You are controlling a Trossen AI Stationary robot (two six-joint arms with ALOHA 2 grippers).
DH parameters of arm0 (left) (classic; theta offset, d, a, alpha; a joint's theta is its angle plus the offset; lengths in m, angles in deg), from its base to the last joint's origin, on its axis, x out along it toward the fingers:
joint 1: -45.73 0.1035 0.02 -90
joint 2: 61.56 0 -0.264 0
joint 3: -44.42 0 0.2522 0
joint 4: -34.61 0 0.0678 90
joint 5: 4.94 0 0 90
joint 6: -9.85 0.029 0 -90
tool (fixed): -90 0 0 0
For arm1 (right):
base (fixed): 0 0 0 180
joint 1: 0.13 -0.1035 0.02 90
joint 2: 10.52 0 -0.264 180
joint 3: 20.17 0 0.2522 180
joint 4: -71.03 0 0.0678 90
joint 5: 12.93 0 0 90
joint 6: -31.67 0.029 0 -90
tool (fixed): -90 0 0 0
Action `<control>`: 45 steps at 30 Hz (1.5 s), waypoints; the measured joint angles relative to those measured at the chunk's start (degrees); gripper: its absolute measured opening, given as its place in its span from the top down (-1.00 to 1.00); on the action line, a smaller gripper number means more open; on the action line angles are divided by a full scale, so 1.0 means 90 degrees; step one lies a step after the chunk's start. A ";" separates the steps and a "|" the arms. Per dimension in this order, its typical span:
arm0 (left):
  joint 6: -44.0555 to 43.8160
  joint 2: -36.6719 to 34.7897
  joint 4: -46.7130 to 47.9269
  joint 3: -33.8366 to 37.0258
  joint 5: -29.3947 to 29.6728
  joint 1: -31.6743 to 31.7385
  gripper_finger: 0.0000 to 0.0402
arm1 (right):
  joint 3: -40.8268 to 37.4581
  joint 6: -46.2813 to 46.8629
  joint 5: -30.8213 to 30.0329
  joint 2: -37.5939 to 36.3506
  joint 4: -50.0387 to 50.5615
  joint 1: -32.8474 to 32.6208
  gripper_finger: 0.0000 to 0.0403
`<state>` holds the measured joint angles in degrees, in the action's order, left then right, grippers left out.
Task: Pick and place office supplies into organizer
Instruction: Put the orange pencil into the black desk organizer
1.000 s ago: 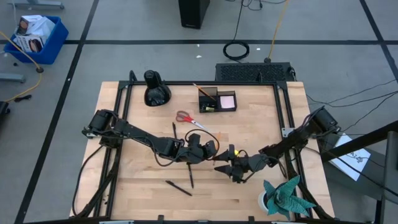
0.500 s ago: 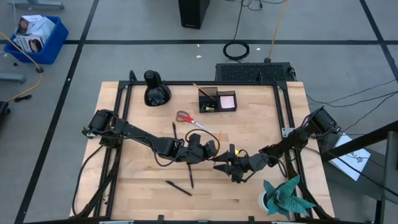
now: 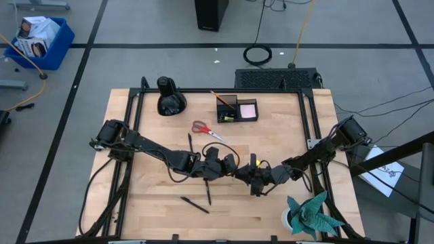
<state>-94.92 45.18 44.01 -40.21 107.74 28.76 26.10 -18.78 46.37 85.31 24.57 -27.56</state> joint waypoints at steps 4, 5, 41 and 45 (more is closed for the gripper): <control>0.0007 0.0003 -0.0046 0.0000 -0.0014 -0.0007 0.85 | 0.0000 0.0028 0.0044 -0.0007 -0.0100 -0.0051 0.91; 0.0008 0.0003 -0.0064 0.0000 -0.0016 -0.0003 0.85 | 0.0000 0.0043 0.0042 -0.0007 -0.0127 -0.0060 0.89; 0.5537 -0.3554 0.2831 -0.0007 0.2895 -0.0361 0.85 | -0.0010 0.3860 -0.1195 -0.2155 0.0774 -0.0178 0.92; 0.5722 -0.3852 0.2850 -0.0007 0.2721 -0.0513 0.85 | -0.0007 0.4423 -0.0770 -0.2528 0.0809 0.0363 0.92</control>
<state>-43.42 10.51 69.65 -40.28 132.23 24.14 26.03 21.03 39.44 62.56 31.84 -24.29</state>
